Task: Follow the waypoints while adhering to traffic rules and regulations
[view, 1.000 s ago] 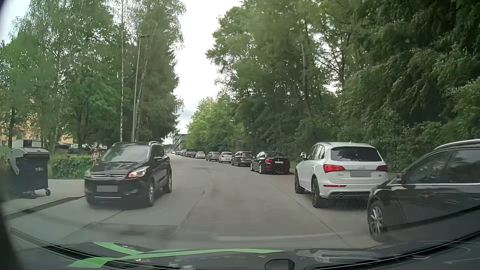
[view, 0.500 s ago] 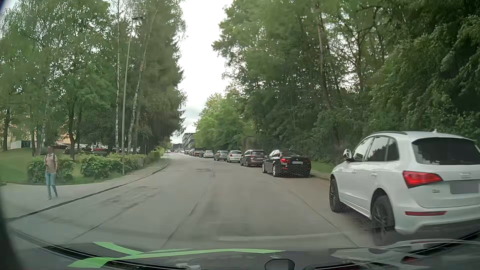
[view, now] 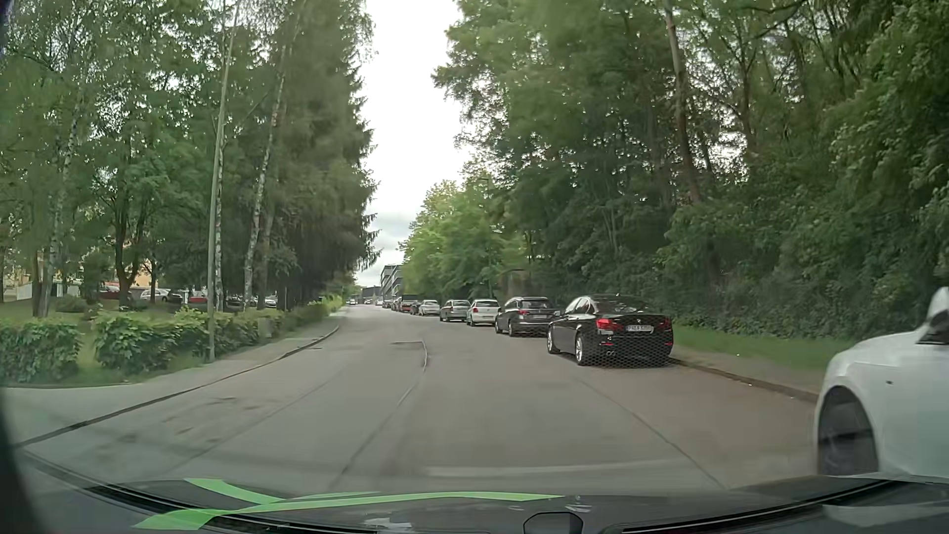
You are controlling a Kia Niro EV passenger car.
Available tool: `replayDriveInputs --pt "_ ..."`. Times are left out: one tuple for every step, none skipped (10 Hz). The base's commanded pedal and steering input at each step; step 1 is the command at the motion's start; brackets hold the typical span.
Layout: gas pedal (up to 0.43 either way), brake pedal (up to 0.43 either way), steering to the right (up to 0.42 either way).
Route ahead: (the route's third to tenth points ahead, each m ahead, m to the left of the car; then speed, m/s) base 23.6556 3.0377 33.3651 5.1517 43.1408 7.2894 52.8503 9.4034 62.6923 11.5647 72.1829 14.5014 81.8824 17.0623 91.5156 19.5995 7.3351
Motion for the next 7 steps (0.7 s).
replayDriveInputs --pt "0.11 0.0 -0.047" --pt "0.11 0.0 -0.047" --pt "0.11 0.0 -0.047" --pt "0.118 0.0 -0.047" --pt "0.13 0.0 -0.047" --pt "0.138 0.0 -0.047" --pt "0.138 0.0 -0.047"
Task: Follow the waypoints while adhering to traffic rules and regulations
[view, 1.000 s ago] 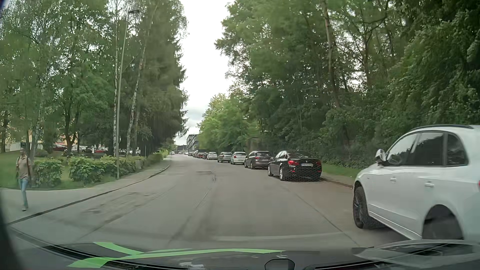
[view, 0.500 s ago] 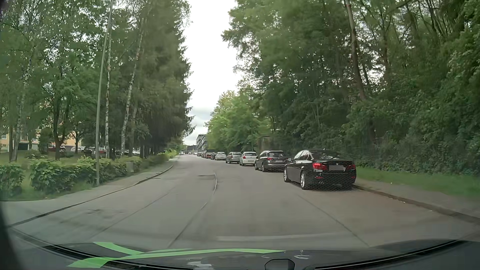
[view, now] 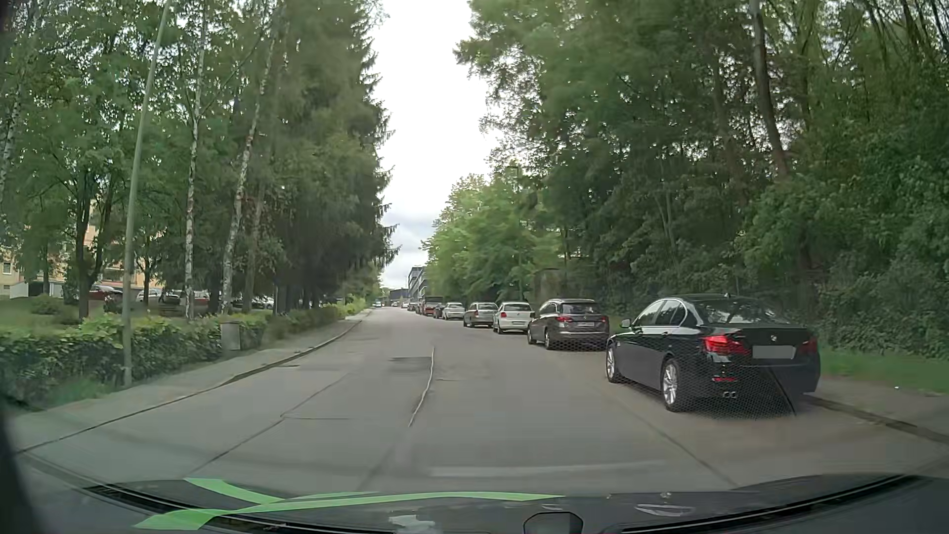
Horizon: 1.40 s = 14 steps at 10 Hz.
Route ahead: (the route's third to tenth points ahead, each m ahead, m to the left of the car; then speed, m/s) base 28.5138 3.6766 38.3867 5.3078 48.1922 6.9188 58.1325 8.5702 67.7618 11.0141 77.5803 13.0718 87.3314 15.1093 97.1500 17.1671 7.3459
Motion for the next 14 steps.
replayDriveInputs --pt "0.15 0.0 -0.047" --pt "0.15 0.0 -0.047" --pt "0.15 0.0 -0.047" --pt "0.138 0.0 -0.047" --pt "0.138 0.0 -0.047" --pt "0.138 0.0 -0.047" --pt "0.138 0.0 -0.047" --pt "0.138 0.0 -0.047" --pt "0.138 0.0 -0.046" --pt "0.138 0.0 -0.043" --pt "0.13 0.0 -0.04" --pt "0.098 0.0 -0.039" --pt "0.098 0.0 -0.039" --pt "0.087 0.0 -0.039"
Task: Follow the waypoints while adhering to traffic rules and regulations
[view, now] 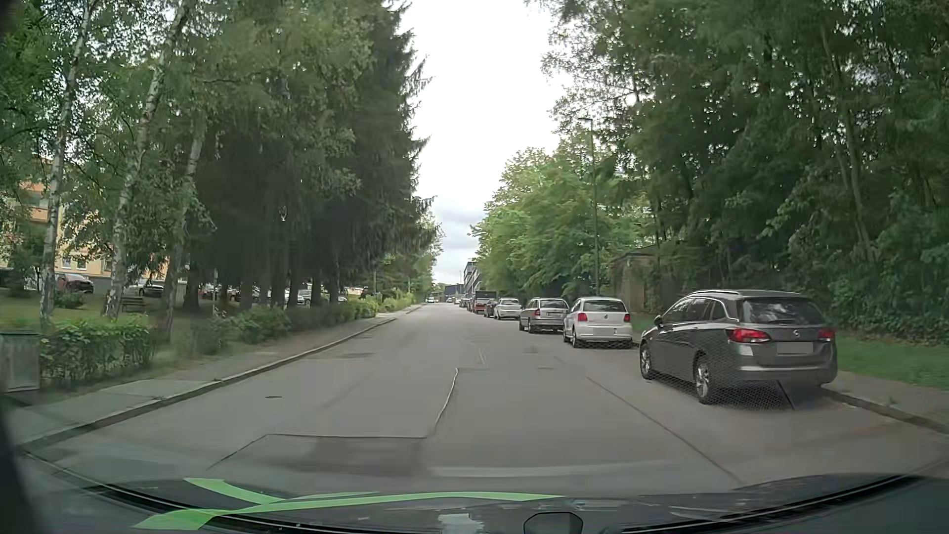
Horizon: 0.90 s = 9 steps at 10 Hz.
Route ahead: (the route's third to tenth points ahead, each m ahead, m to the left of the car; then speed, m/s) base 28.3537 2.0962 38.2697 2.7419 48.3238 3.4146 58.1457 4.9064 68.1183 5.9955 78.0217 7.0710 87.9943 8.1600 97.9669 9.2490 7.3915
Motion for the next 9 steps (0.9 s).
replayDriveInputs --pt "0.087 0.0 -0.039" --pt "0.087 0.0 -0.041" --pt "0.087 0.0 -0.044" --pt "0.087 0.0 -0.045" --pt "0.098 0.0 -0.044" --pt "0.118 0.0 -0.041" --pt "0.13 0.0 -0.04" --pt "0.13 0.0 -0.039" --pt "0.138 0.0 -0.037"
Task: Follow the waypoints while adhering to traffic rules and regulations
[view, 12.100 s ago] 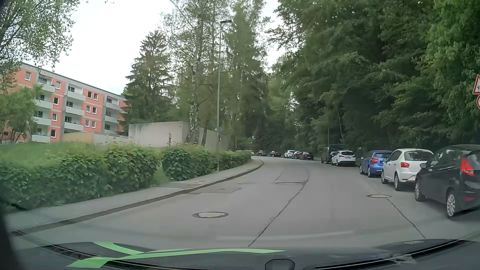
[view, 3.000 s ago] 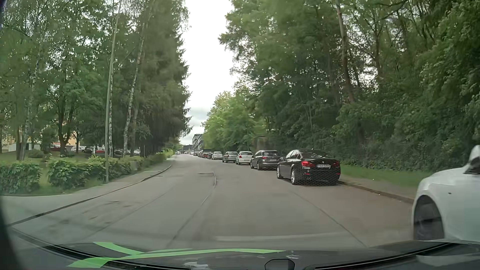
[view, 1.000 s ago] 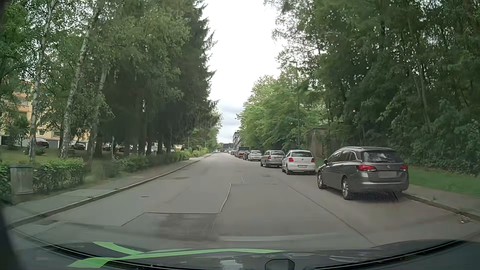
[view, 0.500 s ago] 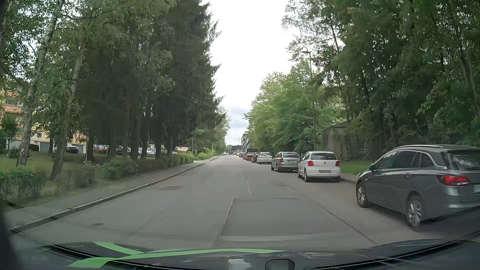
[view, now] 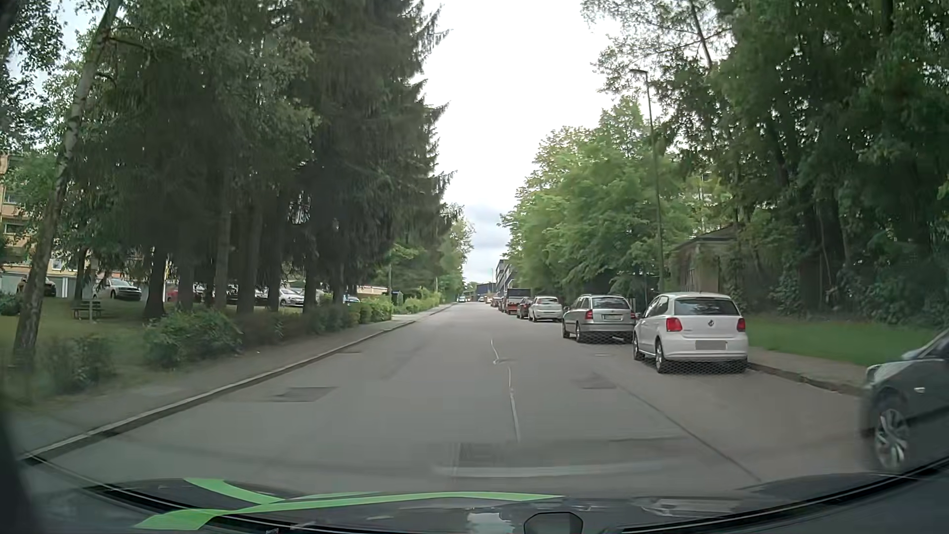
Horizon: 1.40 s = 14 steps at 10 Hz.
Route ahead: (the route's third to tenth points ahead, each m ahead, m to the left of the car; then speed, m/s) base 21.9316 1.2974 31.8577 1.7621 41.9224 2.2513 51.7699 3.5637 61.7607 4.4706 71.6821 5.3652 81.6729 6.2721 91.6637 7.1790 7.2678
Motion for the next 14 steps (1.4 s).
replayDriveInputs --pt "0.138 0.0 -0.031" --pt "0.15 0.0 -0.022" --pt "0.15 0.0 -0.019" --pt "0.15 0.0 -0.018" --pt "0.15 0.0 -0.018" --pt "0.11 0.0 -0.018" --pt "0.087 0.0 -0.017" --pt "0.087 0.0 -0.017" --pt "0.087 0.0 -0.016" --pt "0.087 0.0 -0.016" --pt "0.098 0.0 -0.013" --pt "0.098 0.0 -0.012" --pt "0.11 0.0 -0.011" --pt "0.118 0.0 -0.01"
